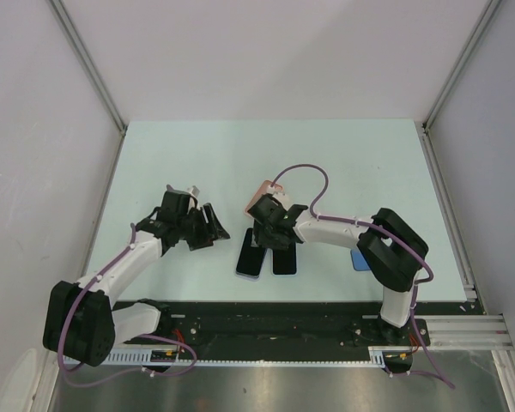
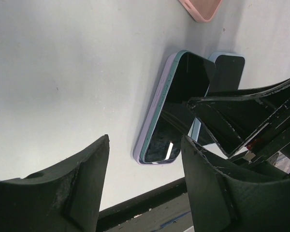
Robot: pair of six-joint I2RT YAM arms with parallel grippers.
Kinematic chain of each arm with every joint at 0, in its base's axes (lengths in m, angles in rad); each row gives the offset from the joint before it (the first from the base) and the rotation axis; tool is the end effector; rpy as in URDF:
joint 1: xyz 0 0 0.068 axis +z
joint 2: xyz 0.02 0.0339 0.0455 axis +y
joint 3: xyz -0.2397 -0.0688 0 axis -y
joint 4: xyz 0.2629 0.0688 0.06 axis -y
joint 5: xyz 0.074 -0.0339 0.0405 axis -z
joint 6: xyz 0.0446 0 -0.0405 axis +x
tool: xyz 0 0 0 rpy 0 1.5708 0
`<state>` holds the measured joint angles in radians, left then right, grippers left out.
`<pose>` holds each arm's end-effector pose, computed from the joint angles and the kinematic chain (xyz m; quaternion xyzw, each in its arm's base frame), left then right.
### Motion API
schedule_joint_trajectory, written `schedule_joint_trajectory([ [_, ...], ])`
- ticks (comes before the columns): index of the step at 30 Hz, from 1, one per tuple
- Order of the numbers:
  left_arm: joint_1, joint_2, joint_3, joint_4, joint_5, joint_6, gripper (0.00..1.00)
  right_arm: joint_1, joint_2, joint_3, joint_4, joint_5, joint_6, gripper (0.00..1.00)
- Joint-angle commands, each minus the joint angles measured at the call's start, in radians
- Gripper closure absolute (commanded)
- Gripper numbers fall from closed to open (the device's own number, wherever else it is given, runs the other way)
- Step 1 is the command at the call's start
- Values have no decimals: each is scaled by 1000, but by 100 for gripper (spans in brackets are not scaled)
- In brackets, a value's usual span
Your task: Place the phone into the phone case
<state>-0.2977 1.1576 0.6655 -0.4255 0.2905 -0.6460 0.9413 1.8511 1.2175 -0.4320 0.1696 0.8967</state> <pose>0.2398 -0.0869 0.1690 -0.1166 0.9310 -0.2664 0.2204 0.2362 0.3115 0.1333 -0.0004 0.9650 0.1482 0.2163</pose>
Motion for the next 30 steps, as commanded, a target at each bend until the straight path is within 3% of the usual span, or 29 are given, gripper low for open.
schedule_joint_trajectory([
  [1, 6, -1, 48, 4, -10, 17, 34, 8, -43, -1, 53, 36, 21, 41],
  [30, 8, 48, 63, 54, 65, 16, 34, 22, -63, 8, -7, 88, 53, 40],
])
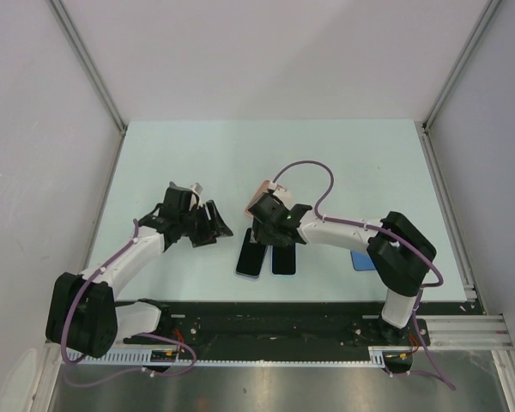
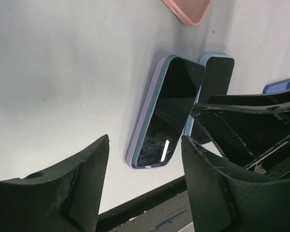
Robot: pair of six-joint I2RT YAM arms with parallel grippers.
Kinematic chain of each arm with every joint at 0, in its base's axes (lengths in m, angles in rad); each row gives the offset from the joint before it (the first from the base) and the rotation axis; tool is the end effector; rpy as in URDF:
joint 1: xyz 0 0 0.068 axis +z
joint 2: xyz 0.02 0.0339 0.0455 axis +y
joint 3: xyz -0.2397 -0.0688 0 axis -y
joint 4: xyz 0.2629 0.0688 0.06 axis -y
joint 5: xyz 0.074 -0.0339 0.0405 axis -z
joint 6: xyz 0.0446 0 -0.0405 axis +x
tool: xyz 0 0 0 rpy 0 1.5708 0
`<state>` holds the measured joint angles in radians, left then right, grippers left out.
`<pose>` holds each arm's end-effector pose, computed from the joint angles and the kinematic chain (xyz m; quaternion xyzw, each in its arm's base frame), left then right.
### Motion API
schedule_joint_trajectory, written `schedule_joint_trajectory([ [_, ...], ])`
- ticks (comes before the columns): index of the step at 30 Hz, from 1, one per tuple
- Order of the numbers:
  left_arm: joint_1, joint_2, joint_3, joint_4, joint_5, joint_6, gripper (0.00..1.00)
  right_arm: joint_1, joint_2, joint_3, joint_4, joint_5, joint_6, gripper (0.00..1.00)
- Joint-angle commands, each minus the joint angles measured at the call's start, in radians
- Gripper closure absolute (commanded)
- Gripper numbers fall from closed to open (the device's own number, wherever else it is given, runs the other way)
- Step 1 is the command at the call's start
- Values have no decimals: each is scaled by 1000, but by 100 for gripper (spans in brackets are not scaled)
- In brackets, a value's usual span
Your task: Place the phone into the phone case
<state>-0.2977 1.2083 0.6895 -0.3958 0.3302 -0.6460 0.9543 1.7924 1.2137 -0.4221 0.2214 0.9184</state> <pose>0.2481 -0.0912 0.1673 -0.1096 0.9288 -0.2831 0.2124 0.2329 0.3117 0.1548 0.0139 0.9542 0.1622 0.2510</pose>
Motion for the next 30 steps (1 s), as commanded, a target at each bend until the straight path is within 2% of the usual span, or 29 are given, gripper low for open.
schedule_joint_trajectory([
  [1, 8, -4, 36, 25, 26, 16, 34, 11, 2, 12, -20, 33, 42, 40],
  [15, 8, -7, 18, 28, 17, 11, 34, 23, 91, 10, -44, 7, 100, 40],
  [20, 9, -1, 31, -9, -57, 12, 34, 21, 110, 10, 63, -31, 7, 42],
  [22, 12, 17, 36, -23, -79, 19, 34, 21, 117, 10, 113, -83, -35, 44],
  [27, 23, 7, -16, 52, 18, -9, 37, 21, 139, 7, 215, -217, -139, 46],
  [30, 23, -1, -25, 57, 14, -12, 37, 6, 166, -2, 307, -354, -194, 47],
])
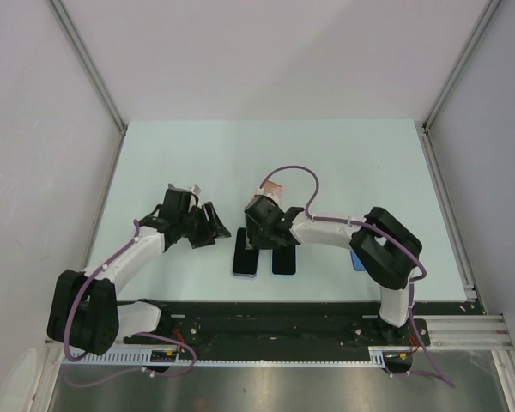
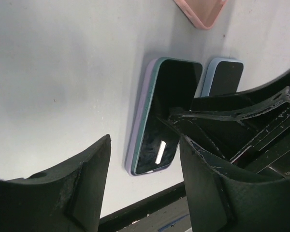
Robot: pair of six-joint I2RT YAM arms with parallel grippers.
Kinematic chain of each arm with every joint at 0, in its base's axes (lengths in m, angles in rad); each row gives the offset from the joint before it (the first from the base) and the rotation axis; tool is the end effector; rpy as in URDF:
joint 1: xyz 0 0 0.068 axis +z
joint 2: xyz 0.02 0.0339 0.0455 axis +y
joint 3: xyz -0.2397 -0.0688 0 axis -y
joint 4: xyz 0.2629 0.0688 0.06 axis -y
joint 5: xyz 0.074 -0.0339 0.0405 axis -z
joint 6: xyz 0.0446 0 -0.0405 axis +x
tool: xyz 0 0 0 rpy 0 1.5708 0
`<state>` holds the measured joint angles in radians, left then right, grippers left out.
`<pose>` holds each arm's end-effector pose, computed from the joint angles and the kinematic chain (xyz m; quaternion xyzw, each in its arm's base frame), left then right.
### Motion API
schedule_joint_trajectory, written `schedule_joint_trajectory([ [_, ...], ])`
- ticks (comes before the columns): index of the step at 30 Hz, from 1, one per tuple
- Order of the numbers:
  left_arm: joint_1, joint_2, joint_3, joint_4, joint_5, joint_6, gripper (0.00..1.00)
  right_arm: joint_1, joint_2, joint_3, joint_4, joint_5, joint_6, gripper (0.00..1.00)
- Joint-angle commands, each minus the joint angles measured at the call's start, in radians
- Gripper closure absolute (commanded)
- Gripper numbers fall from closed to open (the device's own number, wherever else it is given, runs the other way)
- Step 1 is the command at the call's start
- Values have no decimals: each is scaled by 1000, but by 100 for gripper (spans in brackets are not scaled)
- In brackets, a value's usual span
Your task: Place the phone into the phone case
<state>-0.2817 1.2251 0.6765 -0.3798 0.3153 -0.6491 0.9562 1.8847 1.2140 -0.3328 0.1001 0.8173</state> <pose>0.2499 -0.0867 0.1599 -0.1224 0.9304 -0.2730 0.2118 0.2348 0.3249 0.1253 -0.0526 0.9575 0.1863 0.2139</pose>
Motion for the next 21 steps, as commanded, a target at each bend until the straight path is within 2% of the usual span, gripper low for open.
schedule_joint_trajectory([
  [1, 7, -18, -11, 38, 24, -11, 37, -3, 85, -2, 256, -265, -101, 48],
  [5, 7, -19, -17, 33, 4, -14, 37, -11, 88, -10, 311, -341, -159, 53],
  [9, 7, 5, -22, 30, -13, -12, 38, -13, 56, -24, 307, -332, -184, 59],
  [14, 7, 48, -15, 22, -90, 11, 39, -30, 25, -68, 313, -336, -165, 57],
  [21, 7, 149, 23, 30, -107, 42, 40, -36, 13, -119, 322, -306, -129, 54],
])
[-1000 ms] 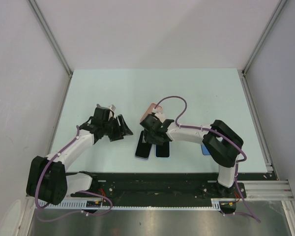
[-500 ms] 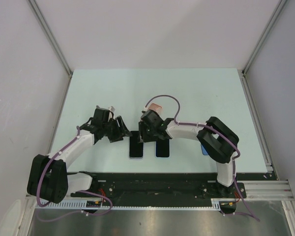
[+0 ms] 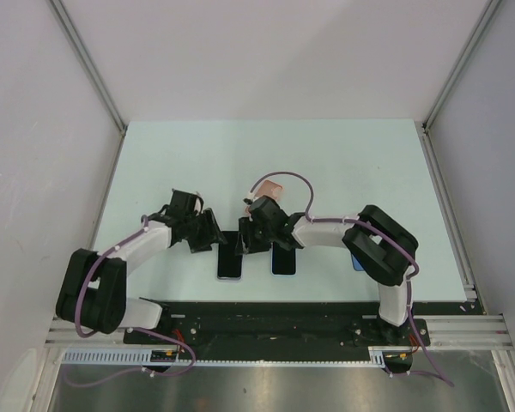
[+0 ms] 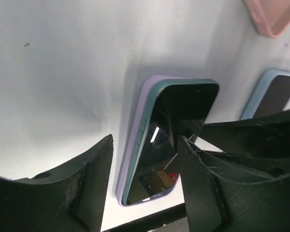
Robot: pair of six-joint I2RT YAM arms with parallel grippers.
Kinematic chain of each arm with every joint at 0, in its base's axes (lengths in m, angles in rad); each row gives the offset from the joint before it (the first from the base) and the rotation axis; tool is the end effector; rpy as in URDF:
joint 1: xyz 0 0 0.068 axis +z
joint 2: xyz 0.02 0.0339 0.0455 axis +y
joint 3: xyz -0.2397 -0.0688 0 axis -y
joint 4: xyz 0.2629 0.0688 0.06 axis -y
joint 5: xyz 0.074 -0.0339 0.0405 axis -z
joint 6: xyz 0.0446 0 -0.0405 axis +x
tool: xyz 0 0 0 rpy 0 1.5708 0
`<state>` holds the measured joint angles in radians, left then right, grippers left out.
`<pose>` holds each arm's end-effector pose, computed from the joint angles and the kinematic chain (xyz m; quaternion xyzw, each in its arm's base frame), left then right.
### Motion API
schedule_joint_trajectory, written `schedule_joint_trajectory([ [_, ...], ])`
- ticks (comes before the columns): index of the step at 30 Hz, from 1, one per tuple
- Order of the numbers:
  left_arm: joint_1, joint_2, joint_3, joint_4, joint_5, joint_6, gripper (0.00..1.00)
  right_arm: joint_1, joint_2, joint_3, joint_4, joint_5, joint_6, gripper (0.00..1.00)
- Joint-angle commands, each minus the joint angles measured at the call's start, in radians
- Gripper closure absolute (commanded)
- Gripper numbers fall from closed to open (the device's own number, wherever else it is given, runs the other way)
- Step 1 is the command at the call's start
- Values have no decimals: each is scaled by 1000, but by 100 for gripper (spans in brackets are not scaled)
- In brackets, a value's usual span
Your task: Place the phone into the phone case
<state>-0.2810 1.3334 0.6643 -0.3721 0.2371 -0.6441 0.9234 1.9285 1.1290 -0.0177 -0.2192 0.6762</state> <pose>0.2530 -0.0839 0.1292 -0.1426 0.9482 -0.2181 0.1816 0.2399 0.3334 0.1056 -0.1539 0.9123 0.3332 0.1819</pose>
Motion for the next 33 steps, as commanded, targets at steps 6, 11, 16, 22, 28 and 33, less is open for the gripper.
schedule_joint_trajectory([
  [6, 5, 130, 63, 56, 8, 60, 46, -23, -23, -48, 76, 27, 11, 54],
  [11, -30, 130, 44, 82, 8, 70, 60, -35, -8, -46, 122, 35, -4, 54],
  [16, -72, 86, 3, 93, -12, 46, 70, -61, 13, -46, 193, 8, -30, 54],
  [22, -95, 43, -29, 107, -2, 32, 65, -64, 33, -48, 255, -34, -43, 58],
  [28, -101, 36, -49, 133, 14, 21, 62, -61, 67, -46, 301, -77, -26, 61],
  [33, -107, 47, -48, 130, 24, 1, 57, -63, 70, -48, 302, -77, -29, 63],
])
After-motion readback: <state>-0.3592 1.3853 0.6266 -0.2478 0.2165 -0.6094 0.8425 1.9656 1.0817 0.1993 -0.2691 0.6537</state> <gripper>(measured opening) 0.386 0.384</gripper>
